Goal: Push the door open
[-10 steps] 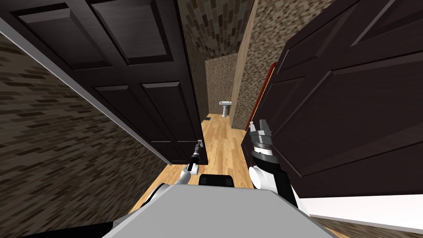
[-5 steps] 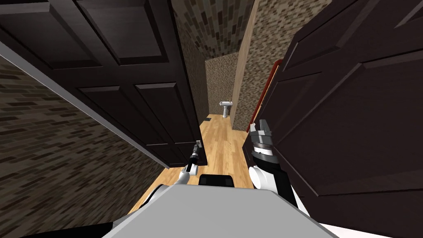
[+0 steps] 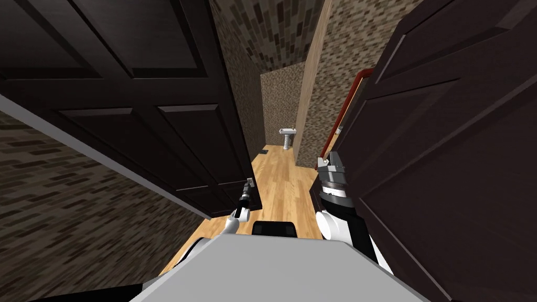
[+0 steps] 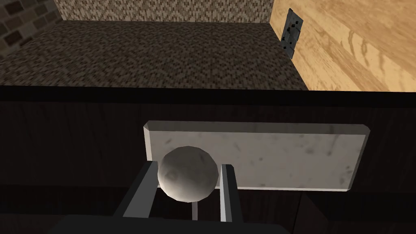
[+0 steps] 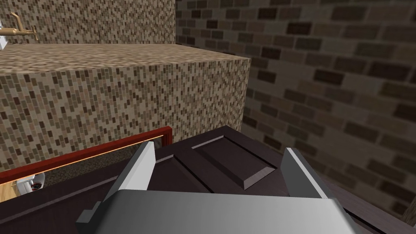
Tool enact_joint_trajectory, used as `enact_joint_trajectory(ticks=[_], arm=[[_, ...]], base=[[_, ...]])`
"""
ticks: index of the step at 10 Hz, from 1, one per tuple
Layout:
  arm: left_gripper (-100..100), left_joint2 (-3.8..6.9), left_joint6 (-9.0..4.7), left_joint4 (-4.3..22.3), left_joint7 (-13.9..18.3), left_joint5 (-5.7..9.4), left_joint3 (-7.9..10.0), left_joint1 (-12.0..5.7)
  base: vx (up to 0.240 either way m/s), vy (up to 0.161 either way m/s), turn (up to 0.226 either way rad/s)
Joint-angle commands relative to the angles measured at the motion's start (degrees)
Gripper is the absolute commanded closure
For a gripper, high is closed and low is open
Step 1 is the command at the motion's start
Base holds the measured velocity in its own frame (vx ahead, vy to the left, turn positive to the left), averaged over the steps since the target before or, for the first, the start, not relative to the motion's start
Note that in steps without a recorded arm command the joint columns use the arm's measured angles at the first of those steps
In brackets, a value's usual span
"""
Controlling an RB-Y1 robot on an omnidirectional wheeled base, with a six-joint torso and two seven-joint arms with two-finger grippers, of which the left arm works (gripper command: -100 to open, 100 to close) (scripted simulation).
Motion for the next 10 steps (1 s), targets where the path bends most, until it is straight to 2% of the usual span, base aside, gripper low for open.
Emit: enact_joint_trajectory(ticks=[1, 4, 5, 7, 8, 10], arm=[[100, 0.87, -1.55, 2.86, -0.10, 0.64, 1.16, -1.75], [100, 1.40, -1.54, 3.06, -0.65, 1.74, 2.95, -1.67], [100, 1.40, -1.54, 4.54, -0.65, 1.74, 2.95, -1.67], [100, 1.40, -1.54, 5.27, -0.65, 1.74, 2.95, -1.67], [100, 1.71, -1.54, 3.14, -1.04, 2.50, 4.20, -1.62], [100, 1.79, -1.54, 3.19, -1.13, 2.69, 4.51, -1.60]], base=[[0.140, -0.040, 0.013], [0.149, -0.053, 0.048], [0.142, -0.049, 0.041], [0.032, 0.000, -0.014], [0.117, -0.043, 0.079], [0.141, -0.052, 0.044]])
